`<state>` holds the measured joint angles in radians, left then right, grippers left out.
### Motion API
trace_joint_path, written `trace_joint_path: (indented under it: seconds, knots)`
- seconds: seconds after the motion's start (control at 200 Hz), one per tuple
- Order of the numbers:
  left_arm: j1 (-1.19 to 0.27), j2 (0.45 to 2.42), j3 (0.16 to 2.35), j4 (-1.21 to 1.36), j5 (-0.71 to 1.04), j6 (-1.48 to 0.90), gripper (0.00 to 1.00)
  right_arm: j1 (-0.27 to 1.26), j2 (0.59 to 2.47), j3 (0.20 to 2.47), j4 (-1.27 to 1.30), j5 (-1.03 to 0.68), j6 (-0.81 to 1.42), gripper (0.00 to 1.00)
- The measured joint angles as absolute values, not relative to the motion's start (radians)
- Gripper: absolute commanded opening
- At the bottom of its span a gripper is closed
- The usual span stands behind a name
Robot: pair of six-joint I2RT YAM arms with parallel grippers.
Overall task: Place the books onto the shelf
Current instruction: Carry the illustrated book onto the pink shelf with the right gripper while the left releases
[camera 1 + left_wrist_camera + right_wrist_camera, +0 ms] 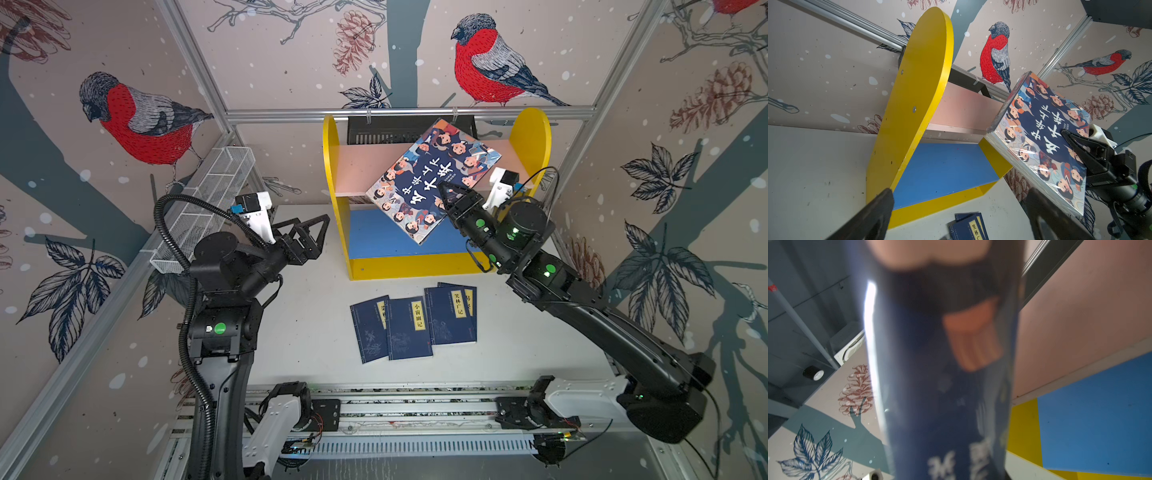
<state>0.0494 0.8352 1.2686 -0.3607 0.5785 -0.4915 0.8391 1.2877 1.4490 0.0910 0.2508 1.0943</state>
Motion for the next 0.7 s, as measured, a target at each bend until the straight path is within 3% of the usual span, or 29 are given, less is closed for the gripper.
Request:
trace_joint_path:
  seconds: [0.4,0.7]
  knots:
    - [0.049,0.822,1.242,-0.313,0.656,-0.546,0.99,0.88,1.459,1.563,0.132,0.573,1.155,0.02]
    - [0.049,0.82,1.24,-0.296,0.706,-0.572,0.99,0.893,1.57,1.708,0.128,0.656,1.235,0.06]
